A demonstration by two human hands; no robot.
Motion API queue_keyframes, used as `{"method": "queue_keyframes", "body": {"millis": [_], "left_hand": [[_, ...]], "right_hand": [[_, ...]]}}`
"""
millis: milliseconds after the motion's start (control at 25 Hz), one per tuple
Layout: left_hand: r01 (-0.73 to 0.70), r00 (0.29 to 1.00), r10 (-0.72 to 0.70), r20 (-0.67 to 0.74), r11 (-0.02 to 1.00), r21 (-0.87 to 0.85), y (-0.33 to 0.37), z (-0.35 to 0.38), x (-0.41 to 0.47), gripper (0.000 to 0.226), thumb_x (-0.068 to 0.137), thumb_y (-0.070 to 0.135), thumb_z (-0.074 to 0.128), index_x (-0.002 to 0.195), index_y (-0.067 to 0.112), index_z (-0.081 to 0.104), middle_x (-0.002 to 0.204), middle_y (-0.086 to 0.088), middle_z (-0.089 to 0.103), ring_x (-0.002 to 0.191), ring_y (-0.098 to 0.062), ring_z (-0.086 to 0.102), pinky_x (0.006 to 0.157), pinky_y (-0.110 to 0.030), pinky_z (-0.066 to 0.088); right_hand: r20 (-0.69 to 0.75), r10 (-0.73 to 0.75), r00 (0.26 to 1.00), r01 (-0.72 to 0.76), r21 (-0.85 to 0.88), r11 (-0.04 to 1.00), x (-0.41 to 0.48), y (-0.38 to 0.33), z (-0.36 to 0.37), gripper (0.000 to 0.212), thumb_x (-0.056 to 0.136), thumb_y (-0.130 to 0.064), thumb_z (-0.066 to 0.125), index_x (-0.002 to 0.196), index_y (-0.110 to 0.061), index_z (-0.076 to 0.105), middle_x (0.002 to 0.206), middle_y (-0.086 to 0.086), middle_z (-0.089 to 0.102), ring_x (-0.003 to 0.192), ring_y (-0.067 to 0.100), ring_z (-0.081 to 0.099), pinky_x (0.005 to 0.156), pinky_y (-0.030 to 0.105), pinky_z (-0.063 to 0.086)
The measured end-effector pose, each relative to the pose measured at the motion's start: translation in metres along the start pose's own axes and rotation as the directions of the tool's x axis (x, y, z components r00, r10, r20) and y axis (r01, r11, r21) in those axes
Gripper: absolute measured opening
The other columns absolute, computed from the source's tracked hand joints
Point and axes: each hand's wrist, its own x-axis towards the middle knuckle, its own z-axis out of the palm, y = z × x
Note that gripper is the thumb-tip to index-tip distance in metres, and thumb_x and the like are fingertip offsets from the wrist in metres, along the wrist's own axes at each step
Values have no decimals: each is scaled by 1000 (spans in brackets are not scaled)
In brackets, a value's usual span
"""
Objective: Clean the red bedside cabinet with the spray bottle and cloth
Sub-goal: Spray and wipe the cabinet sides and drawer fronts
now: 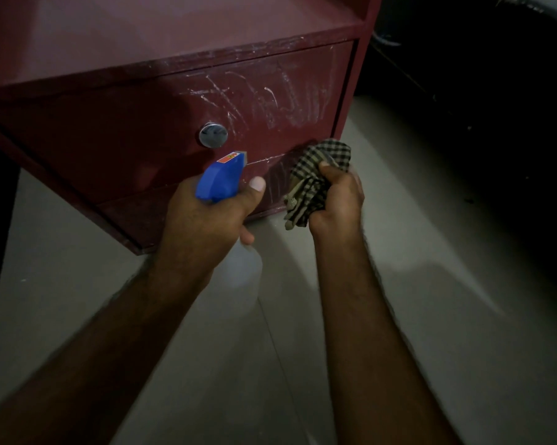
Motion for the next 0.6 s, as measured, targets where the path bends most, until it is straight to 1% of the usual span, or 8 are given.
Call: {"method": "queue_keyframes", "body": {"millis": [40, 120, 200, 320, 400, 480, 560, 600], "left_hand": [[8, 1000, -8, -6, 1000, 25, -2, -2, 1, 52, 90, 45, 70, 96, -5, 57, 88, -29, 69, 62, -38, 68, 83, -54, 58], [7, 1000, -7, -11, 1000, 17, 0, -3, -1, 48, 90, 45, 70, 95, -2, 59, 83, -27, 70, 61, -38, 68, 84, -54, 58], [-3, 1000, 3, -19, 1000, 19, 3, -4, -2, 47, 90, 44, 71, 96, -1, 59, 81, -26, 69, 60, -37, 68, 83, -54, 58], [20, 999, -19, -40, 1000, 19, 8, -5, -4, 45, 89, 43, 71, 96, -1, 59, 84, -28, 67, 59, -33, 69, 80, -50, 59], [31, 998, -29, -47, 999, 27, 9, -5, -5, 46, 89, 43, 71, 96, 0, 59, 84, -29, 66, 56, -29, 69, 79, -48, 59], [29, 999, -28, -45, 999, 33, 11, -6, -5, 47, 88, 43, 71, 99, 0, 59, 85, -29, 66, 55, -26, 68, 80, -46, 59], [32, 998, -31, -48, 999, 33, 12, -7, -6, 46, 88, 44, 71, 100, 1, 59, 81, -27, 66, 55, -26, 68, 83, -49, 58], [36, 998, -34, -54, 999, 33, 13, -7, -8, 45, 88, 44, 71, 99, 2, 60, 79, -25, 67, 56, -26, 68, 85, -50, 57]], "right_hand": [[-16, -19, 1000, 19, 11, 1000, 3, -3, 8, 49, 90, 7, 62, 137, -7, 61, 117, 20, 75, 104, 39, 75, 81, 52, 65], [-52, -63, 997, 64, 14, 998, 9, -10, 20, 61, 90, 9, 64, 147, -10, 54, 117, 18, 74, 97, 35, 76, 74, 46, 66], [-79, -83, 993, 84, 5, 996, 15, -8, 26, 64, 88, 9, 69, 147, -10, 54, 116, 17, 74, 93, 33, 77, 71, 46, 66], [-139, -112, 984, 118, 33, 992, 15, -10, 41, 63, 83, 6, 80, 141, -9, 59, 114, 15, 75, 90, 32, 78, 70, 49, 66], [-130, -150, 980, 162, 86, 983, 14, -14, 48, 62, 82, 6, 81, 138, -9, 60, 112, 15, 76, 89, 32, 78, 68, 47, 66], [-117, -181, 977, 194, 116, 974, 13, -17, 46, 61, 83, 7, 81, 138, -9, 61, 111, 14, 76, 89, 32, 78, 70, 47, 66], [-163, -157, 974, 169, 61, 984, 17, -15, 42, 49, 83, 5, 79, 128, -8, 67, 106, 12, 77, 87, 30, 78, 71, 48, 67], [-195, -118, 974, 129, 45, 991, 17, -13, 42, 42, 84, 5, 78, 122, -8, 69, 103, 12, 78, 85, 30, 78, 69, 48, 67]]}}
